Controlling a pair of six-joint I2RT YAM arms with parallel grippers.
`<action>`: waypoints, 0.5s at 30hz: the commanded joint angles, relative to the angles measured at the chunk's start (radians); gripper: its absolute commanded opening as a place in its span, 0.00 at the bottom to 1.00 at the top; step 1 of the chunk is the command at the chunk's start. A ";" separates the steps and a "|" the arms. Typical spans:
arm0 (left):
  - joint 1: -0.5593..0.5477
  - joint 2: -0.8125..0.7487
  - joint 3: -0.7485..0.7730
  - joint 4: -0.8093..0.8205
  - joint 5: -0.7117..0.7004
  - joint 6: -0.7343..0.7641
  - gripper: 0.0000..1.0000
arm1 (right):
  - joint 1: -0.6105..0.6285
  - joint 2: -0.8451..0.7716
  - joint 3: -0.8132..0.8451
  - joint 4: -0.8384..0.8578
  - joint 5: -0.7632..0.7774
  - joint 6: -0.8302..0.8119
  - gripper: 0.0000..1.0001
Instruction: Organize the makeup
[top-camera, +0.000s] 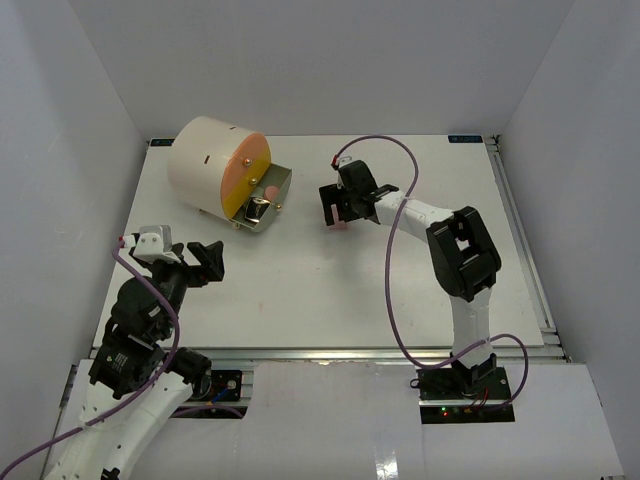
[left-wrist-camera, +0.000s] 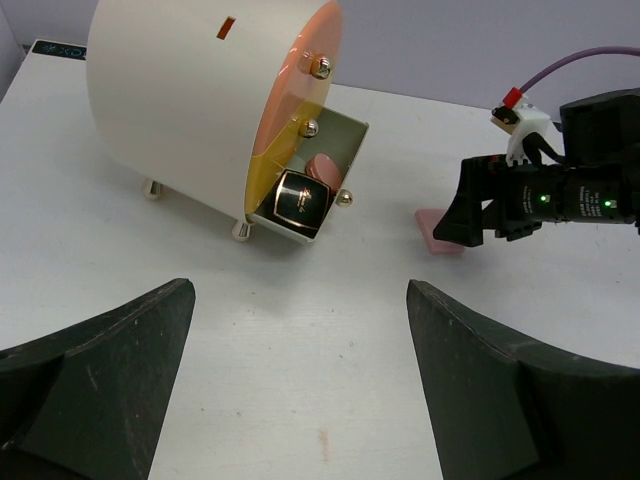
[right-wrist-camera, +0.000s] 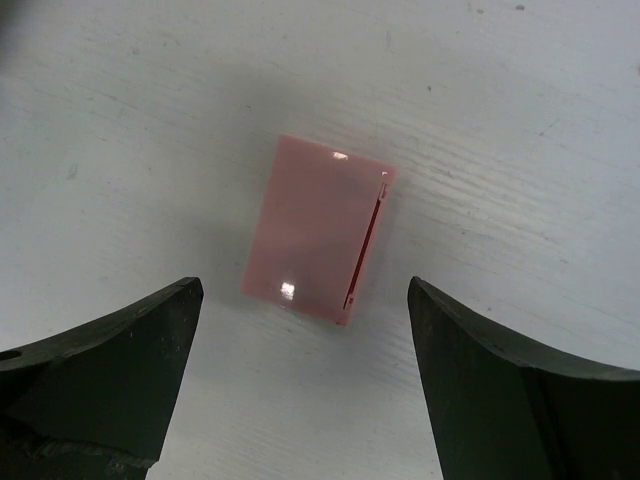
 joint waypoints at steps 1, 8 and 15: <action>0.002 0.004 0.006 0.018 0.016 -0.004 0.98 | 0.020 0.053 0.085 -0.020 0.081 0.050 0.90; 0.002 0.007 0.006 0.018 0.013 -0.002 0.98 | 0.028 0.109 0.123 -0.048 0.156 0.037 0.90; 0.002 0.006 0.006 0.018 0.011 -0.002 0.98 | 0.039 0.129 0.126 -0.054 0.141 0.019 0.99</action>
